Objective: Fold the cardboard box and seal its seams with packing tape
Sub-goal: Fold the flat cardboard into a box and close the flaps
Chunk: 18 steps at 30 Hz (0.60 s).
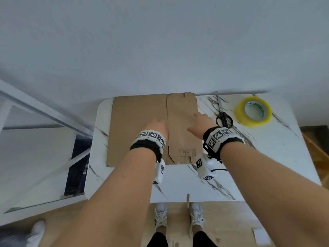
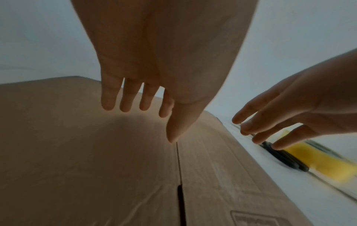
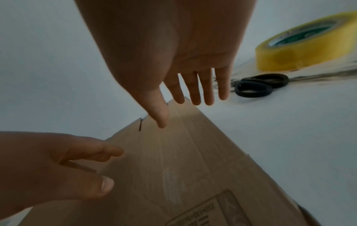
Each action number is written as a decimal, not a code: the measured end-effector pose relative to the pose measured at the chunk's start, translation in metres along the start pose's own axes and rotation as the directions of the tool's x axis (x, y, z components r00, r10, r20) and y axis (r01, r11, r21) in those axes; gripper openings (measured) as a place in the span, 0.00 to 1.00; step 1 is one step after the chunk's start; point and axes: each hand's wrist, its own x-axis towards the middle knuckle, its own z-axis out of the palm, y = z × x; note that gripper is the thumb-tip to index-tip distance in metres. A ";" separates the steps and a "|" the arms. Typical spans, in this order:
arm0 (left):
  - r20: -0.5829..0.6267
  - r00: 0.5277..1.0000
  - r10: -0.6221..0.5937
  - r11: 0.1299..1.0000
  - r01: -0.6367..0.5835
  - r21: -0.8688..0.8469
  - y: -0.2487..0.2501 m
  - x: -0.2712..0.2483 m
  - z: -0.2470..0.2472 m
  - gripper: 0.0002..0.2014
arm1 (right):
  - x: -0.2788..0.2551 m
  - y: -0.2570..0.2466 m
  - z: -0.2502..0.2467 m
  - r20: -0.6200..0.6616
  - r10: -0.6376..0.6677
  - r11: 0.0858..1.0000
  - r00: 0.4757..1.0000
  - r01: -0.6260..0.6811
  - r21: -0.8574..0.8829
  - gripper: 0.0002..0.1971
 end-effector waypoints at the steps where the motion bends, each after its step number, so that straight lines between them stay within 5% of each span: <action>1: 0.008 1.000 0.005 1.000 -0.005 -0.007 0.000 0.001 0.001 0.18 | 0.002 0.001 0.004 0.015 0.020 1.000 1.000 -0.020 0.004 0.30; 18: -0.067 0.998 0.009 1.000 -0.008 0.025 -0.004 0.000 0.003 0.21 | 0.019 -0.002 0.014 -0.031 0.249 0.943 0.968 -0.235 0.238 0.26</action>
